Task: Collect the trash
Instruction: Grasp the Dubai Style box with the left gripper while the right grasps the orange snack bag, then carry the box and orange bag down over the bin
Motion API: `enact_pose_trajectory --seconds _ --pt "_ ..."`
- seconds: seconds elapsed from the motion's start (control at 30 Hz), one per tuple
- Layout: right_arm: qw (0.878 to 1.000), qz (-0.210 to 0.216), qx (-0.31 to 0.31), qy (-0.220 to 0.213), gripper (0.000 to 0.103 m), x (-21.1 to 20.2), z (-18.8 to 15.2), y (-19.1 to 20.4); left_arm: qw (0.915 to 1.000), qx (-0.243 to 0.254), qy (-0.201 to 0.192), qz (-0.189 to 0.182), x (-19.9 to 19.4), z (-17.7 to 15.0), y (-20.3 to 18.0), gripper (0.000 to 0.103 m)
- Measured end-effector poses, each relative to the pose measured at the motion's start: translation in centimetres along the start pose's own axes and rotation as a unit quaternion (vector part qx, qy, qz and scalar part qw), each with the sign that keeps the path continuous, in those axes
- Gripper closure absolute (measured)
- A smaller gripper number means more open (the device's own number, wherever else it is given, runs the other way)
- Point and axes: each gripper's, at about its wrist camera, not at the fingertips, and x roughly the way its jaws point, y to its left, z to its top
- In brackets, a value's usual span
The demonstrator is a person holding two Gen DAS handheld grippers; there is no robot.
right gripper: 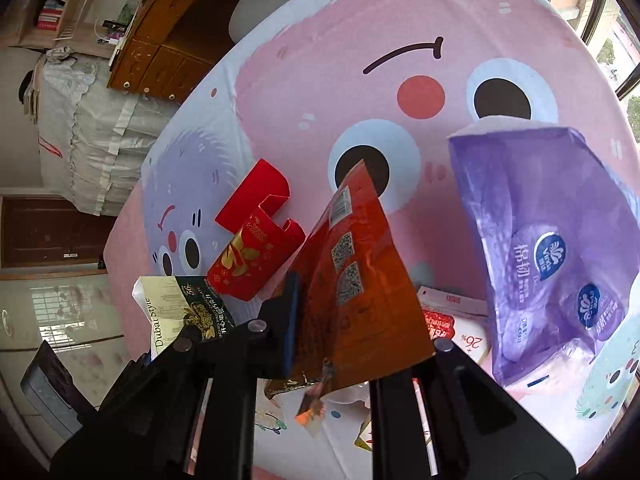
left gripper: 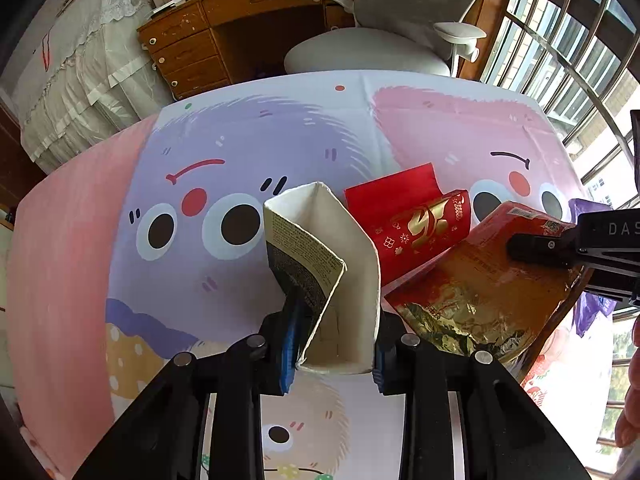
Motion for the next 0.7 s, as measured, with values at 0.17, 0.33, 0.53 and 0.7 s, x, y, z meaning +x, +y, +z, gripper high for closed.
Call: enact_pose_trajectory --seconds 0.17,0.33,0.53,0.7 --pt "0.999 0.018 -0.030 -0.010 0.097 -2.2 -3.1 1.3 0.9990 -0.035 -0.023 -0.019 -3.7 -2.2 1.7 0.074" --pt "0.997 0.032 -0.062 -0.021 0.097 -4.9 -7.8 2.9 0.9959 -0.057 -0.050 -0.049 -8.2 -5.4 3.5 0.074" --pt "0.994 0.038 -0.085 -0.049 0.097 -7.8 -15.6 4.6 0.9933 -0.042 -0.075 -0.077 -14.8 -11.7 5.6 0.074" --pt "0.992 0.029 -0.097 -0.072 0.098 -9.3 -23.6 5.5 0.9909 -0.019 -0.082 -0.105 -19.0 -18.3 7.7 0.074"
